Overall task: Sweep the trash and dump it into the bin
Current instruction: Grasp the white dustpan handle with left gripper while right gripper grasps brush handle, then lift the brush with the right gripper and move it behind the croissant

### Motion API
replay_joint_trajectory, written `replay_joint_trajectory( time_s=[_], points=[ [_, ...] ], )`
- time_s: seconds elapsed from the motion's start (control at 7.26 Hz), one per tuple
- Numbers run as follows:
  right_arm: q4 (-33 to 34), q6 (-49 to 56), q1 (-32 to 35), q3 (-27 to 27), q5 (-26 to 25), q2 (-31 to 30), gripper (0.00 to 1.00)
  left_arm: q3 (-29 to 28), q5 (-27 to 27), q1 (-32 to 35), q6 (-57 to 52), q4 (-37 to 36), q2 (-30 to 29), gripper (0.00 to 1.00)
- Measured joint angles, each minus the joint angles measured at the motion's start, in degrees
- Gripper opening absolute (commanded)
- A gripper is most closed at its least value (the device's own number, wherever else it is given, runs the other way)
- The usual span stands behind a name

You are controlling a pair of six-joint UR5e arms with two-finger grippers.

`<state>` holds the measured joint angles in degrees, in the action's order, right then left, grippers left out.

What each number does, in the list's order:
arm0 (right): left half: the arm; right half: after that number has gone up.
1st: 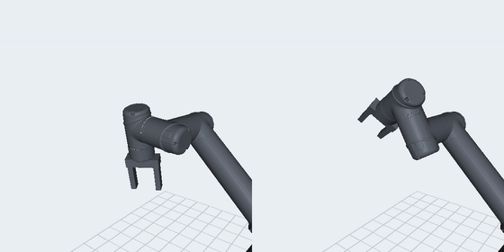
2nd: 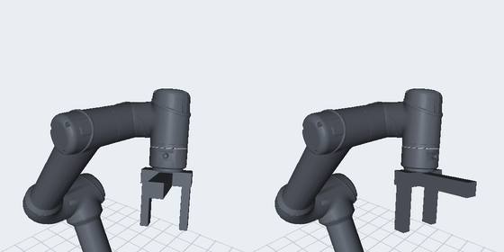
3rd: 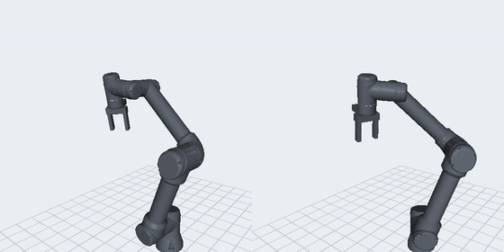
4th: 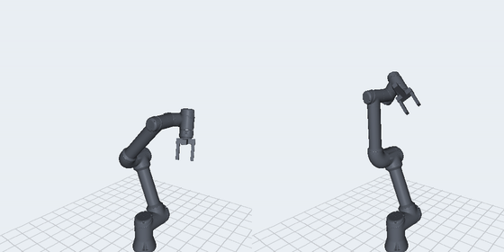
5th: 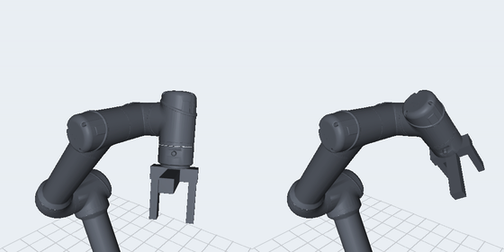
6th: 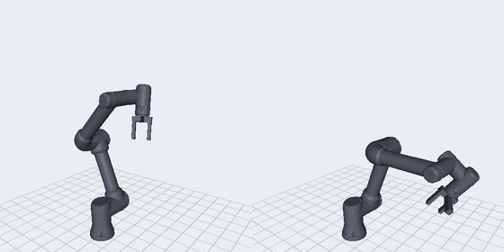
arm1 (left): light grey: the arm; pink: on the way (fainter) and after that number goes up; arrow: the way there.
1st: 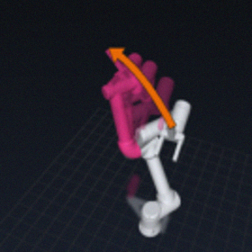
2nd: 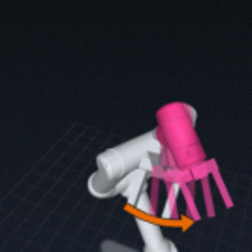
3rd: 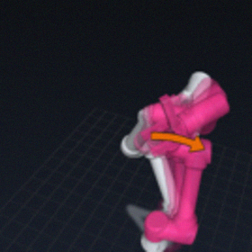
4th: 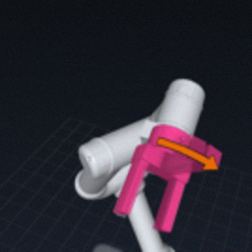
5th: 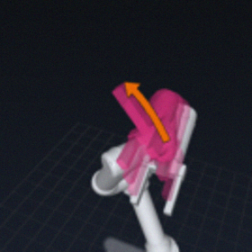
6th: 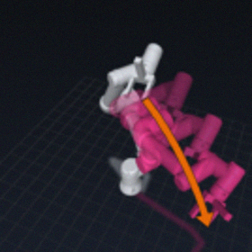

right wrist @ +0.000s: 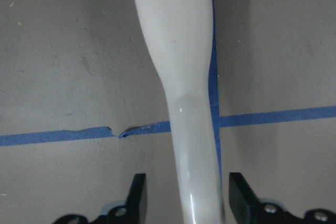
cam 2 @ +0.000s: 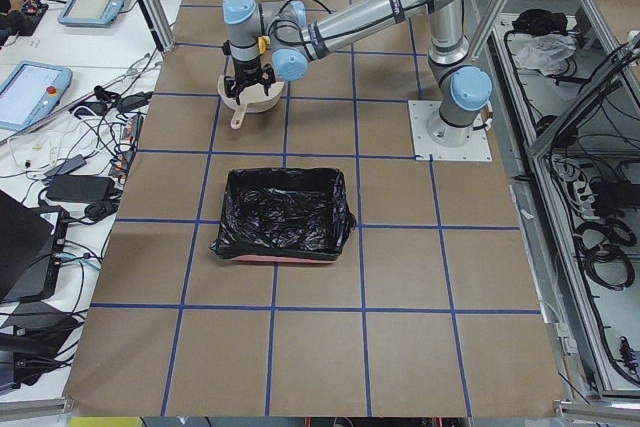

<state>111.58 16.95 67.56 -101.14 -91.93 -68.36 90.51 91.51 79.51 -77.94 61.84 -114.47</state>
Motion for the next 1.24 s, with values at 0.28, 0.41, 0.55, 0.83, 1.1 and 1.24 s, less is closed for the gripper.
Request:
replay_joint_trajectory(
  time_s=[0.28, 0.41, 0.55, 0.83, 1.1, 1.24],
  points=[
    [-0.3, 0.0, 0.0, 0.1, 0.1, 0.0, 0.03, -0.6, -2.9, -0.2, -11.5, -2.8, -3.3, 0.92],
    [-0.5, -0.2, 0.1, 0.6, 0.3, -0.6, 0.00, -0.9, -3.1, -0.2, -16.5, -3.9, -4.7, 0.92],
    [-2.8, -0.5, 0.8, 2.3, 0.7, -1.8, 0.00, -1.1, -3.0, -0.3, -19.4, -4.3, -5.6, 0.92],
    [-10.0, -0.8, 4.8, 6.0, 1.8, -3.7, 0.00, -1.2, -2.8, -0.3, -21.0, -4.6, -6.7, 0.86],
    [-11.3, -0.9, 9.1, 7.2, 4.8, -4.6, 0.00, -1.5, -2.5, -0.3, -21.8, -4.9, -6.9, 0.52],
    [-10.9, -1.0, 10.3, 8.1, 6.4, -4.7, 0.00, -1.8, -2.0, -0.3, -22.1, -5.0, -7.0, 0.34]
  ],
)
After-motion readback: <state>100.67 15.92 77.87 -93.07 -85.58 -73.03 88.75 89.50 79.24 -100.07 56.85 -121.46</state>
